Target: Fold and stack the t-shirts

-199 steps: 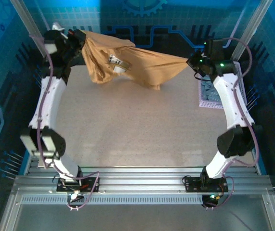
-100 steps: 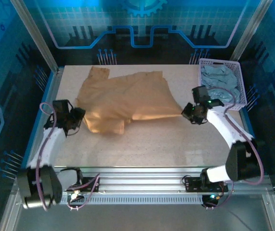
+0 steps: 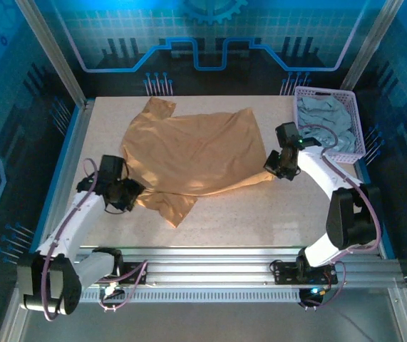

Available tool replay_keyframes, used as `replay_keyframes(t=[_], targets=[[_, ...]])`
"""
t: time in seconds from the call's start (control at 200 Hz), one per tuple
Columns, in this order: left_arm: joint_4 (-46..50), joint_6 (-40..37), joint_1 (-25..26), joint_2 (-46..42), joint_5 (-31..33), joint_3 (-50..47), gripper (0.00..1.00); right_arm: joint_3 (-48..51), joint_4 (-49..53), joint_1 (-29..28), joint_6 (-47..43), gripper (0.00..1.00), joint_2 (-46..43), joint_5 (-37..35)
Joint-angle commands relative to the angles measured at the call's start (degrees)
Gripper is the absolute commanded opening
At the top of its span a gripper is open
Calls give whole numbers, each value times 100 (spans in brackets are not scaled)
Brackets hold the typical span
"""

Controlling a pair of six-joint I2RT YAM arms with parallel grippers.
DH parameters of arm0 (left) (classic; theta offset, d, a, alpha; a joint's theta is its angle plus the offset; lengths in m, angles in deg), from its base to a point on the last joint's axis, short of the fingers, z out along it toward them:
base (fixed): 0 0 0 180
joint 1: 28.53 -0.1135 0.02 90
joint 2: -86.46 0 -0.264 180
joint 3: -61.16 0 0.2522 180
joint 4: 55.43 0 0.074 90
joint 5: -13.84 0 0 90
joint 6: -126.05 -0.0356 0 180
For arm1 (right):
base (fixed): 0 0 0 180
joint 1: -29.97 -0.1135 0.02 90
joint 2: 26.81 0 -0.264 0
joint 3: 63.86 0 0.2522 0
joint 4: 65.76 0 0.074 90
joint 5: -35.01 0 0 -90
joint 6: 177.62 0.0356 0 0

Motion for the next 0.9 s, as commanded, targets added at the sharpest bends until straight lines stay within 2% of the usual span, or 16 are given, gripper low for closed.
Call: replay_keyframes(t=[0.0,0.29,0.5,0.56,0.605,0.695,0.755,0.9], targets=[[-64,877,492,209,-117,-404,41,-253,237,-66,-195,0,168,-238],[-1037,1769,1853,1380,-278,-411,44,-295,259,-69,-201,0,276,-200],[-1521,2192,2327,2055,-410,-450,40,-248,216,-70,-145,0,288,-119],[-1684,2214,2352,2255,-379,-403,36,-209,198,-73,-115,0,264,-91],[-1753,2186,2358,2378,-305,-349,28,-175,198,-81,-119,0,237,-82],[-1500,2143,2377,2353,-107,-203,0,-129,222,-71,-128,0,153,-138],[-980,2168,2434,2072,145,-117,0,-129,256,-54,-162,0,101,-185],[199,2363,2447,695,498,-264,0,-171,302,14,-218,0,-8,-248]])
